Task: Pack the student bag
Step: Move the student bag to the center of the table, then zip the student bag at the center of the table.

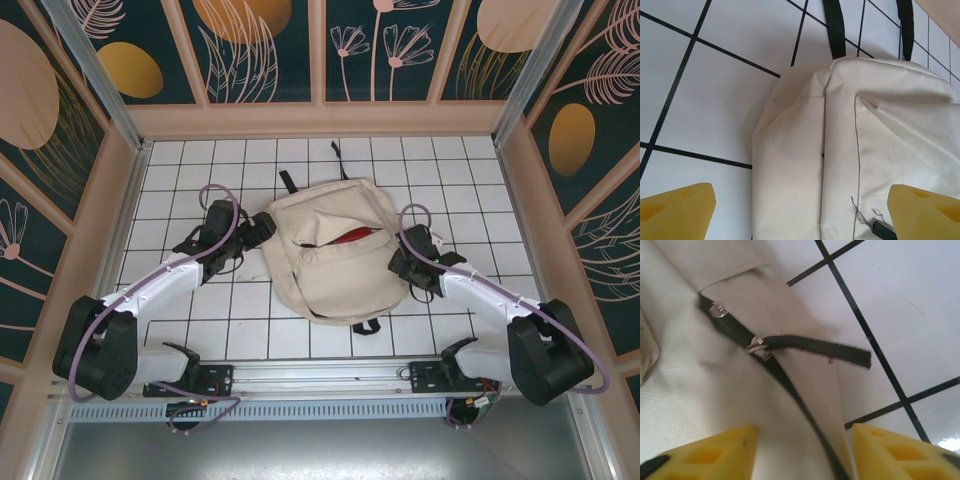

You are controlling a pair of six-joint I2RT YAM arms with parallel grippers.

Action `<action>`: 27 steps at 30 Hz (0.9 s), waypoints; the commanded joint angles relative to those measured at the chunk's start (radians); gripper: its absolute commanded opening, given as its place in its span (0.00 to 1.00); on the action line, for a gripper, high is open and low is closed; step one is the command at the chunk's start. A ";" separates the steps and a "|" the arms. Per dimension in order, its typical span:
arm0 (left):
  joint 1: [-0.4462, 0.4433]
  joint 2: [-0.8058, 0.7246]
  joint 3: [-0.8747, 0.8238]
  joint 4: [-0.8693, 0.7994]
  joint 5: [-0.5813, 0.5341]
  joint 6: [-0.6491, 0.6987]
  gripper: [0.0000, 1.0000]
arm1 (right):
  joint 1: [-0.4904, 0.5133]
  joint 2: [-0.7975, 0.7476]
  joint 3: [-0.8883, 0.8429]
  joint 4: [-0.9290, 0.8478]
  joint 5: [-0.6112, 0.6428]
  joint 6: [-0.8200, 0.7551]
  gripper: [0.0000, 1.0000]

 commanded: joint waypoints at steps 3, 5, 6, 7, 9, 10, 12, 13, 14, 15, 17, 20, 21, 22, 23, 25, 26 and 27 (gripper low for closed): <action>0.010 -0.016 -0.048 0.022 -0.008 -0.011 0.90 | 0.053 0.020 0.207 -0.159 0.141 -0.131 0.62; 0.017 -0.029 -0.069 0.023 -0.016 -0.018 0.91 | 0.115 0.042 0.285 -0.188 0.167 -0.198 0.64; 0.023 -0.033 -0.080 0.024 -0.018 -0.020 0.91 | 0.147 0.060 0.327 -0.189 0.152 -0.242 0.64; 0.027 -0.039 -0.089 0.024 -0.019 -0.025 0.93 | 0.180 0.080 0.360 -0.189 0.132 -0.282 0.64; 0.038 -0.052 -0.111 0.024 -0.029 -0.033 0.94 | 0.252 0.146 0.451 -0.203 0.087 -0.357 0.64; 0.042 -0.059 -0.119 0.024 -0.033 -0.036 0.94 | 0.285 0.178 0.491 -0.213 0.072 -0.389 0.64; 0.053 -0.074 -0.136 0.023 -0.038 -0.044 0.94 | 0.355 0.261 0.581 -0.234 0.072 -0.441 0.63; 0.058 -0.081 -0.144 0.022 -0.039 -0.048 0.96 | 0.384 0.303 0.626 -0.243 0.072 -0.462 0.63; 0.063 -0.087 -0.151 0.021 -0.040 -0.050 0.96 | 0.406 0.345 0.670 -0.251 0.064 -0.484 0.62; 0.066 -0.096 -0.158 0.021 -0.040 -0.052 0.96 | 0.425 0.379 0.709 -0.260 0.055 -0.500 0.62; 0.072 -0.111 -0.172 0.018 -0.041 -0.053 0.97 | 0.462 0.461 0.793 -0.288 0.050 -0.549 0.60; 0.078 -0.126 -0.187 0.012 -0.040 -0.054 0.97 | 0.496 0.572 0.902 -0.347 0.069 -0.603 0.57; 0.079 -0.132 -0.191 0.011 -0.038 -0.054 0.97 | 0.501 0.603 0.932 -0.366 0.068 -0.618 0.56; 0.081 -0.134 -0.195 0.008 -0.038 -0.053 0.97 | 0.506 0.640 0.963 -0.392 0.074 -0.633 0.55; 0.081 -0.138 -0.198 0.008 -0.038 -0.053 0.97 | 0.512 0.673 0.991 -0.416 0.098 -0.643 0.55; 0.081 -0.144 -0.202 0.005 -0.039 -0.051 0.97 | 0.518 0.729 1.038 -0.456 0.144 -0.657 0.55; 0.081 -0.145 -0.204 0.003 -0.041 -0.051 0.97 | 0.520 0.756 1.061 -0.478 0.166 -0.663 0.55; 0.081 -0.147 -0.203 0.002 -0.042 -0.051 0.97 | 0.524 0.774 1.076 -0.490 0.182 -0.670 0.55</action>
